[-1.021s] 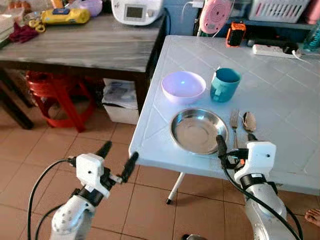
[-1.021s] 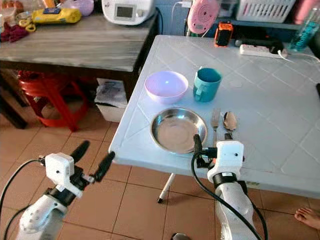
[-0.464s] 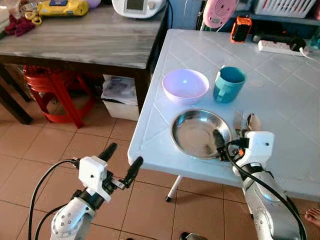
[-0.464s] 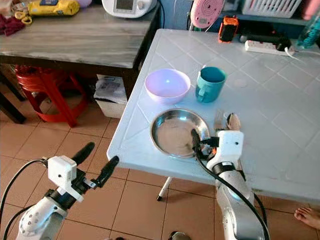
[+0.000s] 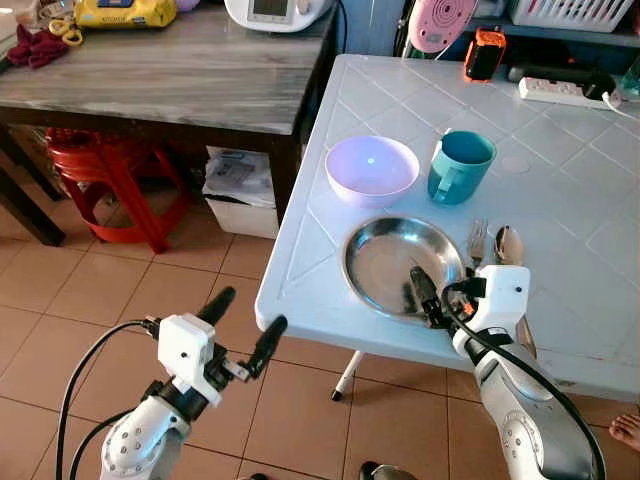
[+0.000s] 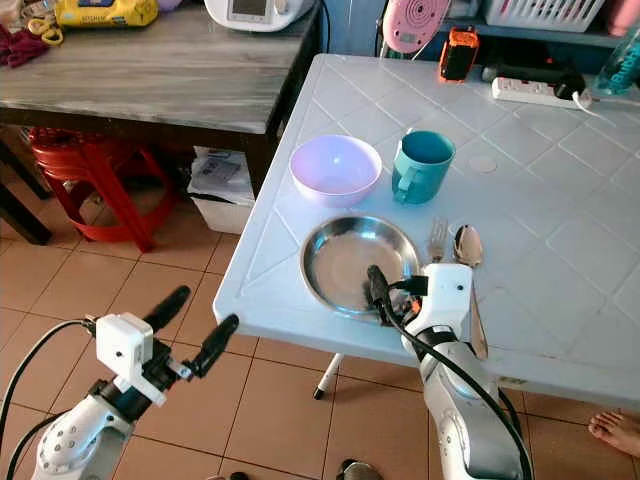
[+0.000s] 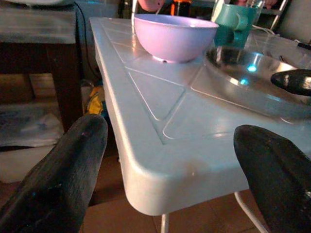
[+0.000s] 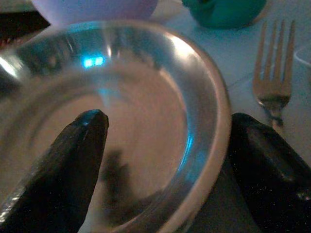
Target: Setting the table
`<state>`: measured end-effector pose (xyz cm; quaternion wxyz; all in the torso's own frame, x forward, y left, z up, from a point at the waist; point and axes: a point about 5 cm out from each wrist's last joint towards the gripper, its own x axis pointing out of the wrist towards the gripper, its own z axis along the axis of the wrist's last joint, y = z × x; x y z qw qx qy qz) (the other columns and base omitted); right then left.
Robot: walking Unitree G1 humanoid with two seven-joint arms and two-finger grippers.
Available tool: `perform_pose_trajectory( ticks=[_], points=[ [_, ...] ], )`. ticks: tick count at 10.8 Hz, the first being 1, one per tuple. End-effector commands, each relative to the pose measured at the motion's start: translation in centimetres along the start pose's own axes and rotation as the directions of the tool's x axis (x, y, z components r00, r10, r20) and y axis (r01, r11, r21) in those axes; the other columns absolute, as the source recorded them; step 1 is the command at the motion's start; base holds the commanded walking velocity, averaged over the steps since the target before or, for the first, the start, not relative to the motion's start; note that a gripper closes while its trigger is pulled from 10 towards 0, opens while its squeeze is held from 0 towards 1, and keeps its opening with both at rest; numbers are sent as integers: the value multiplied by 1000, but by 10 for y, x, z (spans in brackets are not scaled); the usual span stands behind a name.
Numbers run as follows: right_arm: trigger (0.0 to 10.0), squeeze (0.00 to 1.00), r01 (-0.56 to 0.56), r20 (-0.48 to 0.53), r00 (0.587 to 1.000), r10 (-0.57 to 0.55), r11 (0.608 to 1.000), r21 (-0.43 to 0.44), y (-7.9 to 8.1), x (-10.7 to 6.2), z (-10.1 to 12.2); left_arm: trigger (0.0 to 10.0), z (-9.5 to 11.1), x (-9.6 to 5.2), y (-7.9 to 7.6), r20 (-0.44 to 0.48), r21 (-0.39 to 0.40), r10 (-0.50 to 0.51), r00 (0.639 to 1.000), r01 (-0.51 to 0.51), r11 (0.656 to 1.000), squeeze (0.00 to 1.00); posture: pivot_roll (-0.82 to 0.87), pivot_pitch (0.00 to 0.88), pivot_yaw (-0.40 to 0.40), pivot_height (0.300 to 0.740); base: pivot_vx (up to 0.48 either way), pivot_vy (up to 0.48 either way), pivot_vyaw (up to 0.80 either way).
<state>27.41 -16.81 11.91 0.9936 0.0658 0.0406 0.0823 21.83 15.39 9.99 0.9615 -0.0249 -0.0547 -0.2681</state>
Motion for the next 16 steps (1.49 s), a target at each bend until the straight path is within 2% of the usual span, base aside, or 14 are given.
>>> perform_pose_trajectory(
  ticks=[1,5,6,7,8,9,10,11,12,13,14,15,16],
  points=[
    [0,0,-17,-44,999,17,1000,6,2,-1,-8,10000,3,-3,-2,8,2,-25,1000,25,1000,0,-54,208,14,740,0,0,0],
    [0,0,-34,-71,997,35,999,22,3,1,-10,10000,0,-5,4,-3,22,-38,999,38,999,0,-49,200,15,740,0,0,0],
    [667,0,-26,-70,997,29,999,40,4,2,-10,10000,-2,-6,5,-5,21,-40,999,40,999,0,-50,197,17,740,0,0,0],
    [0,0,-16,-71,997,22,997,78,5,2,-9,10000,-3,-5,5,-6,23,-45,999,45,999,0,-50,197,18,740,0,0,0],
    [824,0,-4,-72,997,12,993,117,5,3,-8,10000,-3,-4,5,-5,33,-56,998,56,998,0,-52,197,18,740,0,0,0],
    [863,0,-2,-72,997,11,992,124,5,4,-6,10000,-4,-4,6,-3,36,-56,998,57,998,0,-53,196,19,740,0,0,0],
    [7725,0,9,-77,997,3,988,157,5,4,-7,10000,-4,-4,6,0,46,-60,998,59,997,0,-53,196,19,740,0,0,0],
    [9765,0,4,-76,997,9,987,163,5,4,-6,10000,-4,-3,7,2,55,-65,998,65,996,0,-52,194,20,740,0,0,0],
    [10000,729,-21,-68,997,34,981,193,10,2,-5,10000,-5,-3,8,2,57,-65,998,65,996,0,-52,194,20,740,0,0,0],
    [10000,1000,-23,-74,997,36,985,173,12,1,-7,10000,-7,-4,8,1,58,-65,998,65,996,0,-52,191,21,740,0,0,0],
    [10000,1000,-7,-83,996,21,986,168,12,1,-9,10000,-9,-4,9,0,58,-65,998,65,996,0,-52,191,21,740,0,0,0],
    [10000,51,-5,-84,996,20,985,173,13,1,-8,10000,-9,-4,9,0,59,-65,998,65,996,0,-52,191,21,740,0,0,0],
    [10000,0,-7,-77,997,22,980,199,13,0,-5,10000,-10,-3,9,2,61,-64,998,64,996,0,-52,193,19,740,0,0,0]
  ],
)
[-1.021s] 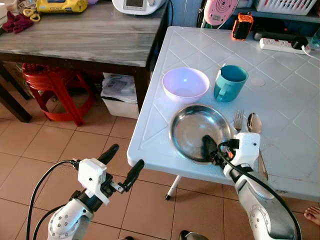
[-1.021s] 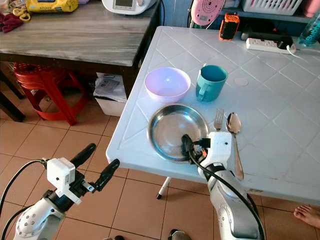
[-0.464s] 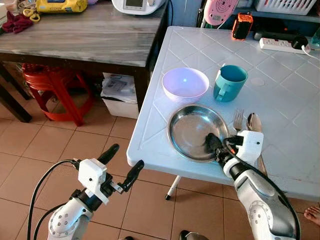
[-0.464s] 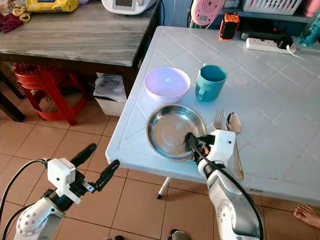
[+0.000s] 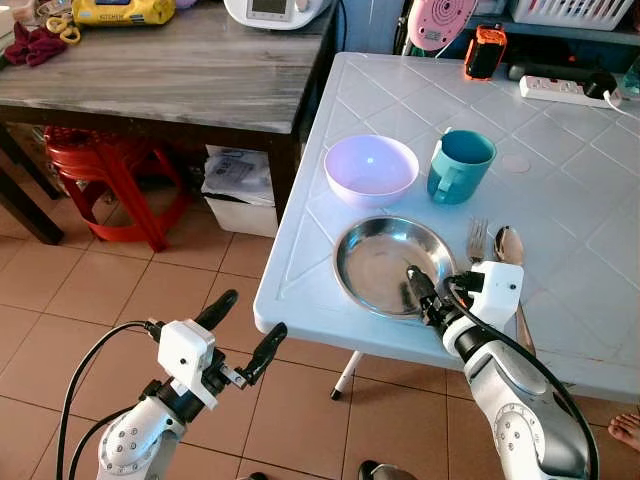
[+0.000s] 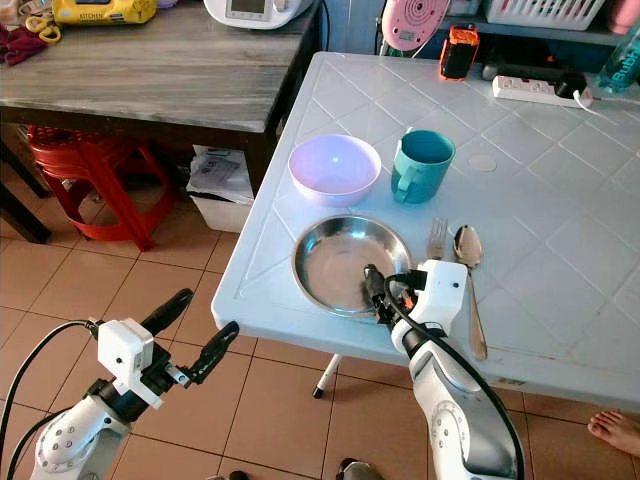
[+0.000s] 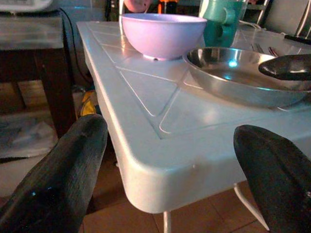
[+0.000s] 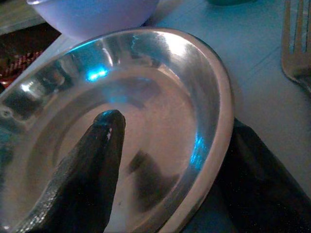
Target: Setting the table
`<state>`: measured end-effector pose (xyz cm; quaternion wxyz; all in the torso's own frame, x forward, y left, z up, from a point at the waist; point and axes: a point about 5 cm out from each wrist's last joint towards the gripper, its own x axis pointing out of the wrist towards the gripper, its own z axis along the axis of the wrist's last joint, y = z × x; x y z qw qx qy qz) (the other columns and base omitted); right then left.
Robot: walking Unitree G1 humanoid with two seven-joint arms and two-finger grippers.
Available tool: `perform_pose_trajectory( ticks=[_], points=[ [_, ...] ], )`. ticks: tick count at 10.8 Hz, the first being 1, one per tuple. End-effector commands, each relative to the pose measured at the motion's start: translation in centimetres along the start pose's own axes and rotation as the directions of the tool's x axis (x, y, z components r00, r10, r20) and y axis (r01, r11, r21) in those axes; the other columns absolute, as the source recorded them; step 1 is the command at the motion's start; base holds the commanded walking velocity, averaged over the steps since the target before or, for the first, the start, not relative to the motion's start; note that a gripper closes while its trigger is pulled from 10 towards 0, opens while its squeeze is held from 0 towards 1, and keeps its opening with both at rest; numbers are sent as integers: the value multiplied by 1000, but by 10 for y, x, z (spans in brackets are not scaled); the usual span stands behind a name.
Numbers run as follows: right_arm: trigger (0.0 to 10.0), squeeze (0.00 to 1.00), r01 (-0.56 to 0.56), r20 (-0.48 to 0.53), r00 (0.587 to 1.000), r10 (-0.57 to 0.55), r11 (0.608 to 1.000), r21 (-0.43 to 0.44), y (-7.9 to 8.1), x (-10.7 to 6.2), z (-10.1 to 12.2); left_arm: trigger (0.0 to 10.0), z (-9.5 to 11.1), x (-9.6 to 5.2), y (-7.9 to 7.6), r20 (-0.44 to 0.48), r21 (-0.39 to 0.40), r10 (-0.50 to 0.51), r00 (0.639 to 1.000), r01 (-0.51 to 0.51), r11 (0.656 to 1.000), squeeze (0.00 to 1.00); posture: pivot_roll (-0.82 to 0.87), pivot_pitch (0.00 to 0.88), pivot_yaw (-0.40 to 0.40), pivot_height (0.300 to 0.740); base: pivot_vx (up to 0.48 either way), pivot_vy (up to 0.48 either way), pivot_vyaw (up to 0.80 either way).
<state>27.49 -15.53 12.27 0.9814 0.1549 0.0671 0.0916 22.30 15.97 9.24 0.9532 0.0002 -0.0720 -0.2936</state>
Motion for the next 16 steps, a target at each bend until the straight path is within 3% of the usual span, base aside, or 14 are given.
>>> perform_pose_trajectory(
  ticks=[1,3,4,5,16],
  points=[
    [10000,0,4,-23,1000,-3,1000,25,1,-4,-4,10000,-3,-4,1,-14,8,-7,1000,7,1000,0,-52,193,19,740,0,0,0],
    [10000,0,-32,-13,999,33,997,71,5,-10,-6,10000,-3,-3,-1,-11,4,-3,1000,3,1000,0,-54,196,20,740,0,0,0],
    [9373,0,-18,-25,999,20,997,73,3,-9,-8,10000,-3,-3,-1,-10,2,-3,1000,3,1000,0,-55,194,19,740,0,0,0],
    [0,0,7,-46,999,-4,998,63,0,-8,-11,10000,-4,-2,-1,-10,1,-4,1000,4,1000,0,-55,194,19,740,0,0,0],
    [0,0,130,-144,983,-114,986,106,-15,-9,-25,10000,-17,-10,5,-9,5,-52,999,52,999,0,-55,187,19,740,0,0,0]
  ],
)
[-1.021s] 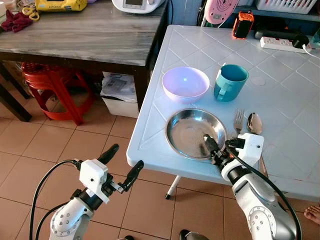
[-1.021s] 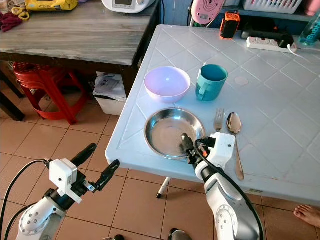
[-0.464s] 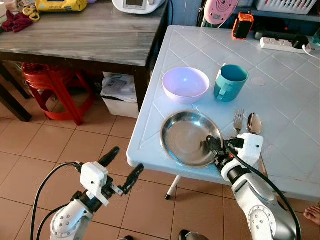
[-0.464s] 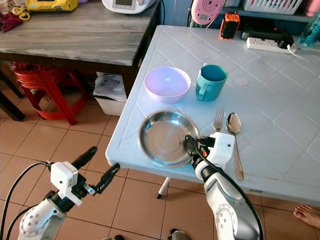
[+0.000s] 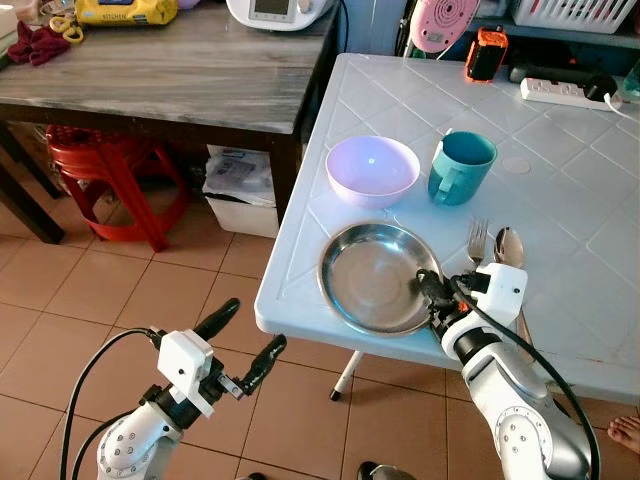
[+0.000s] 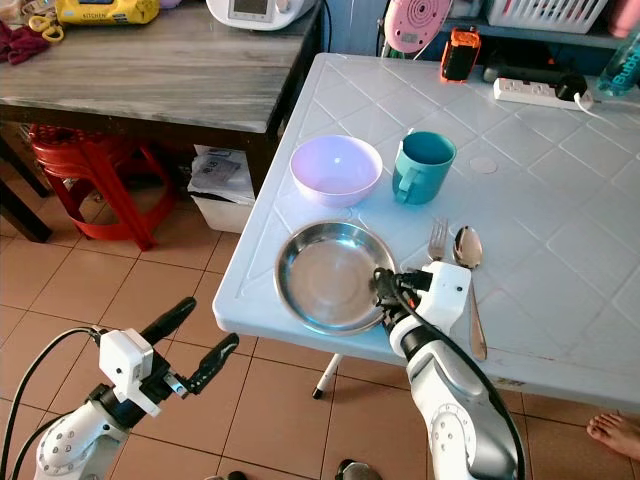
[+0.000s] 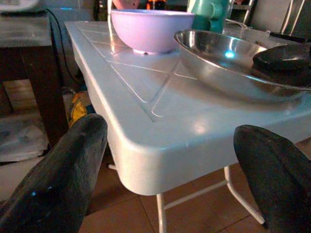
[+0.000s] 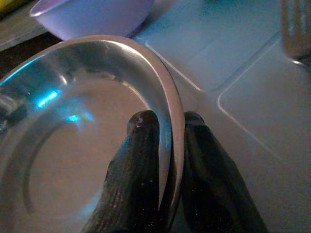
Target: Setting the table
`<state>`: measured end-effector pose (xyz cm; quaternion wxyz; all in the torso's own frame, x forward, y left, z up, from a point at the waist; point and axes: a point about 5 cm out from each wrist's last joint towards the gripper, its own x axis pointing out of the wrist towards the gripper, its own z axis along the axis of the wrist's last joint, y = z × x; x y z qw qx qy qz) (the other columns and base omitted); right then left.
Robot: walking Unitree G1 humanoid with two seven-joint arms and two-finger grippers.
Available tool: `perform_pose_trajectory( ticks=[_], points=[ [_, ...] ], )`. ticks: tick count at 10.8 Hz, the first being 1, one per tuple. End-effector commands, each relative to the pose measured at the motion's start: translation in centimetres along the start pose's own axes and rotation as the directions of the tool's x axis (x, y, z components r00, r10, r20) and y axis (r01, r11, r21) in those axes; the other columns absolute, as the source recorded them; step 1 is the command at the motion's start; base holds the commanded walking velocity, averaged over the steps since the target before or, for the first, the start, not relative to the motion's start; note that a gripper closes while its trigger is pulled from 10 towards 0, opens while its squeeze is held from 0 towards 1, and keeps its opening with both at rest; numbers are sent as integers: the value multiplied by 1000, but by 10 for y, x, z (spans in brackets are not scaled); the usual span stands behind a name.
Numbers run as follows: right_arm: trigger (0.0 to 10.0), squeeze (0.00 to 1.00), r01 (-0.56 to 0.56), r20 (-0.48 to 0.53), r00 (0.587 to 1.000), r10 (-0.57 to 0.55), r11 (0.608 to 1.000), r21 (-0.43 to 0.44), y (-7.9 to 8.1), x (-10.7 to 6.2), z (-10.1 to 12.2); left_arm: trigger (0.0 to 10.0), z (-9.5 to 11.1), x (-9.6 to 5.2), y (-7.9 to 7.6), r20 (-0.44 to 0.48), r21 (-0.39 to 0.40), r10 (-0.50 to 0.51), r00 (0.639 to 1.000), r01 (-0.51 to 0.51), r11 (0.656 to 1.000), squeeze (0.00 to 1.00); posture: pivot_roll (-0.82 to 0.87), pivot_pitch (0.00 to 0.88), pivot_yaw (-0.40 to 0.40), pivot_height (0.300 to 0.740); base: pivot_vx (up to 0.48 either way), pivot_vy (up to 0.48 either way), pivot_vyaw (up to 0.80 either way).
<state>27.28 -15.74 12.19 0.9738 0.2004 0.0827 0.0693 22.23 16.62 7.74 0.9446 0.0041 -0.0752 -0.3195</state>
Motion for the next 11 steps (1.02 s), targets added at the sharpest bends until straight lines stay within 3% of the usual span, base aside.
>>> perform_pose_trajectory(
  ticks=[1,2,4,5,6,9,11],
  points=[
    [0,0,109,-122,987,-105,994,29,-18,-5,-24,10000,-3,-3,0,-10,0,2,1000,-1,1000,0,-54,187,16,740,0,0,0],
    [0,0,131,-120,985,-121,988,76,-19,-3,-23,10000,-2,1,0,-4,12,9,1000,-9,1000,0,-52,184,18,740,0,0,0],
    [0,0,119,-87,991,-105,978,172,-12,2,-17,10000,-10,16,22,-29,42,173,985,-171,984,0,-50,176,21,740,0,0,0],
    [2627,0,65,-51,997,-56,982,180,-4,3,-12,10000,-5,14,35,-24,60,250,968,-248,967,0,-49,171,22,740,0,0,0],
    [10000,0,3,3,1000,-3,991,132,4,2,-5,10000,7,14,42,17,56,353,936,-353,934,0,-48,160,26,740,0,0,0],
    [10000,0,6,35,999,-9,996,86,4,3,0,10000,27,32,36,62,5,365,929,-366,931,0,-49,147,23,740,0,0,0],
    [10000,0,2,51,999,-6,997,77,4,3,1,10000,33,37,29,57,-4,370,927,-370,929,0,-53,145,25,740,0,283,-566]
  ],
)
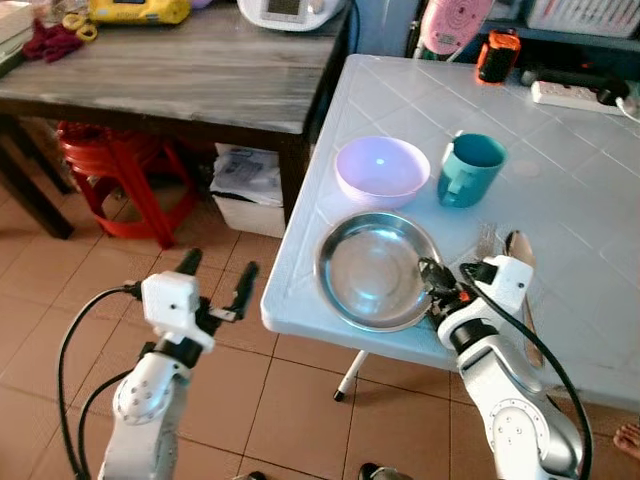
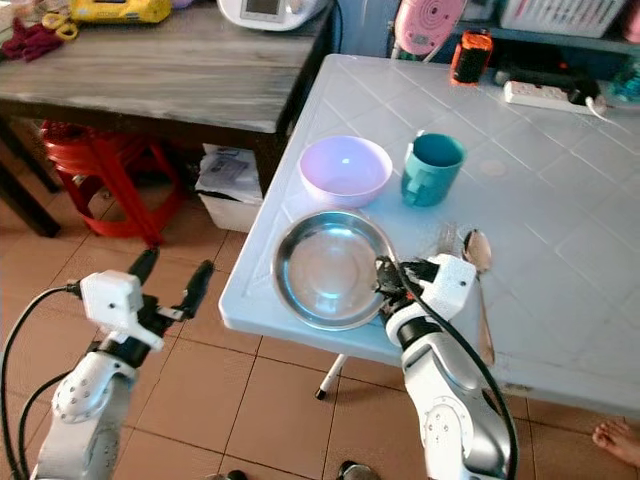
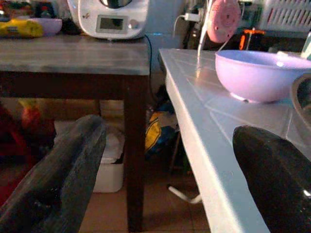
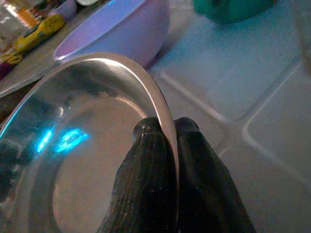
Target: Setting the table
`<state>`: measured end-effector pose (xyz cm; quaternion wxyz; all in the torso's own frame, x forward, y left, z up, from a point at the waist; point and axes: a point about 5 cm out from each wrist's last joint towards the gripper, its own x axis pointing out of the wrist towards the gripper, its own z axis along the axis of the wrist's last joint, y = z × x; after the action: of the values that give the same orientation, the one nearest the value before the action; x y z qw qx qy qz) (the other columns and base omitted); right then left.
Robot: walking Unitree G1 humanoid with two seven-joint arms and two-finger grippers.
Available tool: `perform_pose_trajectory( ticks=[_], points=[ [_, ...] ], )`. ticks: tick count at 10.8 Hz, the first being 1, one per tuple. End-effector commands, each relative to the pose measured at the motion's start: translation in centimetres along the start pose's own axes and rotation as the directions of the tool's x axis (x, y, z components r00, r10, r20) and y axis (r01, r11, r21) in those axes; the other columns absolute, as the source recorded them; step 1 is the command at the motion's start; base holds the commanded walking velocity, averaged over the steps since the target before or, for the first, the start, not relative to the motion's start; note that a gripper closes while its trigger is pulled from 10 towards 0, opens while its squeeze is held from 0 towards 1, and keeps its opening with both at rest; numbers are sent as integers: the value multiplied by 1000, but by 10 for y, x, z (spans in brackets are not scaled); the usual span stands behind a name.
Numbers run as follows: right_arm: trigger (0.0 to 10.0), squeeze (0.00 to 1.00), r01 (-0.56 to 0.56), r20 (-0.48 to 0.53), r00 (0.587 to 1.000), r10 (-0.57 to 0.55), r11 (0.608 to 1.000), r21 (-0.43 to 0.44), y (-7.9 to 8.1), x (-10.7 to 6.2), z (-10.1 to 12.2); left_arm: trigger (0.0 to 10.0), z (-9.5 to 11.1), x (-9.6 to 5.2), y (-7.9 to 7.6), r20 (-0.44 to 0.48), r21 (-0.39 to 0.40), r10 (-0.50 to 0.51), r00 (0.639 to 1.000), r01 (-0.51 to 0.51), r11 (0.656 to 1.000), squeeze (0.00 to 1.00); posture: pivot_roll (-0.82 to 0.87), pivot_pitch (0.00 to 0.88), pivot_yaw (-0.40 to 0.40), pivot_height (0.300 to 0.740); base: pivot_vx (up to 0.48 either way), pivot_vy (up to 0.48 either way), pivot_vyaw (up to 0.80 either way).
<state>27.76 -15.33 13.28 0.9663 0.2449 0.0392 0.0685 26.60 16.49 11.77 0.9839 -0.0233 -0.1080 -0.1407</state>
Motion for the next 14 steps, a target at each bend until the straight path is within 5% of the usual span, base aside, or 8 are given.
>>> perform_pose_trajectory(
  ticks=[1,14],
  points=[
    [10000,0,37,-17,999,-37,999,-16,-5,-1,-6,10000,-1,-3,1,-24,12,10,1000,-10,1000,0,-56,146,28,740,0,480,0],
    [10000,0,54,39,998,-52,998,-32,-5,0,-1,10000,-5,-2,-9,-48,-10,2,999,-2,1000,0,-58,149,24,740,0,480,0]
  ],
)
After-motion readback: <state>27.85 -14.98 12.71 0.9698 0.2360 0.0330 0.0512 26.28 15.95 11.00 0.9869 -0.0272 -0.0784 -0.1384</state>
